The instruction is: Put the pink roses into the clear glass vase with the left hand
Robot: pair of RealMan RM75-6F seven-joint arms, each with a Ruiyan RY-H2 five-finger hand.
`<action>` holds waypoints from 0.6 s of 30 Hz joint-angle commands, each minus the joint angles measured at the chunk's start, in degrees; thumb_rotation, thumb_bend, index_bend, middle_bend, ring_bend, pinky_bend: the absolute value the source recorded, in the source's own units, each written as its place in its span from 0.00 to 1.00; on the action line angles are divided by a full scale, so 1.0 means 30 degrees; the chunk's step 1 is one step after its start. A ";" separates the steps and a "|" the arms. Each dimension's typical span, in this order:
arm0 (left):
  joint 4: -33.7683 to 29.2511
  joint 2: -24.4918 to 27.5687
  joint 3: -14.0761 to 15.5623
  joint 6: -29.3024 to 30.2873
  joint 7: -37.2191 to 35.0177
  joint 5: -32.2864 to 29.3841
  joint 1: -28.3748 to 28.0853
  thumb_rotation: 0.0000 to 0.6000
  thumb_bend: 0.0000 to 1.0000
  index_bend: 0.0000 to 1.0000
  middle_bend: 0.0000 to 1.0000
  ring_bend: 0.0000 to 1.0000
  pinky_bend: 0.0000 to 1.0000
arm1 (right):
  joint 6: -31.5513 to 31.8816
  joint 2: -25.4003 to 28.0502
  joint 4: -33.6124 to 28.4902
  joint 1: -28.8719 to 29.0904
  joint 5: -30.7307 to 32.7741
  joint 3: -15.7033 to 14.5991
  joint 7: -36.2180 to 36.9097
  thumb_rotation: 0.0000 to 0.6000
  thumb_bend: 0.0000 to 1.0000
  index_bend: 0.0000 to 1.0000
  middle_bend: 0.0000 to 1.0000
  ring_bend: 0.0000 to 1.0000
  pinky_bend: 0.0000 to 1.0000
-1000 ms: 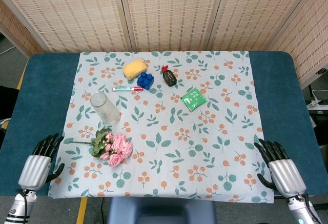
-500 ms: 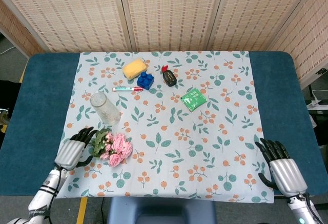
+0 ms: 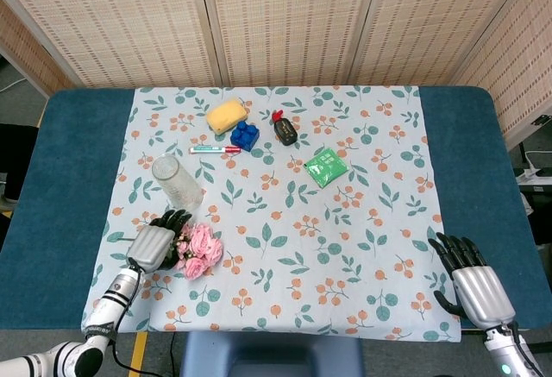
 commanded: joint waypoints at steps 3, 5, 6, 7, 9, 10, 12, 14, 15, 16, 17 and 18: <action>0.0843 -0.1210 0.0356 0.1395 0.0880 0.0151 -0.0165 1.00 0.44 0.48 0.58 0.40 0.22 | 0.0067 0.0070 -0.0018 -0.0010 -0.0008 0.0011 0.0157 1.00 0.21 0.00 0.00 0.00 0.00; 0.1304 -0.1552 0.0454 0.1964 0.0166 0.0827 -0.0003 1.00 0.48 0.57 0.68 0.45 0.23 | 0.0096 0.0084 -0.0024 -0.0020 -0.0034 0.0002 0.0189 1.00 0.21 0.00 0.00 0.00 0.00; 0.1595 -0.1721 0.0525 0.2301 -0.0564 0.1392 0.0100 1.00 0.50 0.60 0.72 0.48 0.24 | 0.0113 0.0091 -0.0024 -0.0027 -0.0061 -0.0011 0.0196 1.00 0.21 0.00 0.00 0.00 0.00; 0.1810 -0.1838 0.0557 0.2623 -0.1237 0.1836 0.0212 1.00 0.52 0.63 0.75 0.50 0.25 | 0.0113 0.0098 -0.0033 -0.0030 -0.0075 -0.0024 0.0210 1.00 0.21 0.00 0.00 0.00 0.00; 0.2245 -0.2006 0.0691 0.3515 -0.2989 0.3014 0.0519 1.00 0.55 0.68 0.80 0.54 0.26 | 0.0135 0.0112 -0.0055 -0.0039 -0.0111 -0.0042 0.0225 1.00 0.21 0.00 0.00 0.00 0.00; 0.2434 -0.2049 0.0734 0.4160 -0.4364 0.3776 0.0729 1.00 0.56 0.69 0.81 0.55 0.27 | 0.0158 0.0118 -0.0059 -0.0048 -0.0116 -0.0041 0.0221 1.00 0.21 0.00 0.00 0.00 0.00; 0.2673 -0.2043 0.0778 0.5287 -0.6692 0.4916 0.1079 1.00 0.59 0.74 0.86 0.58 0.28 | 0.0168 0.0126 -0.0070 -0.0058 -0.0098 -0.0040 0.0224 1.00 0.21 0.00 0.00 0.00 0.00; 0.2637 -0.1785 0.0792 0.6458 -0.9281 0.5939 0.1446 1.00 0.62 0.77 0.90 0.63 0.29 | 0.0162 0.0119 -0.0073 -0.0058 -0.0061 -0.0026 0.0217 1.00 0.21 0.00 0.00 0.00 0.00; 0.2520 -0.1523 0.0748 0.7395 -1.0954 0.6599 0.1712 1.00 0.63 0.78 0.90 0.64 0.29 | 0.0146 0.0113 -0.0074 -0.0057 -0.0037 -0.0024 0.0190 1.00 0.21 0.00 0.00 0.00 0.00; 0.2351 -0.1280 0.0682 0.8141 -1.2226 0.7059 0.1914 1.00 0.64 0.78 0.91 0.67 0.29 | 0.0125 0.0111 -0.0081 -0.0054 -0.0025 -0.0030 0.0185 1.00 0.21 0.00 0.00 0.00 0.00; 0.2092 -0.1018 0.0565 0.8853 -1.3465 0.7396 0.2119 1.00 0.64 0.79 0.92 0.68 0.29 | 0.0114 0.0109 -0.0086 -0.0048 -0.0026 -0.0033 0.0184 1.00 0.21 0.00 0.00 0.00 0.00; 0.1798 -0.0695 0.0422 0.9563 -1.4801 0.7734 0.2308 1.00 0.64 0.79 0.92 0.68 0.29 | 0.0103 0.0099 -0.0084 -0.0042 -0.0021 -0.0029 0.0167 1.00 0.21 0.00 0.00 0.00 0.00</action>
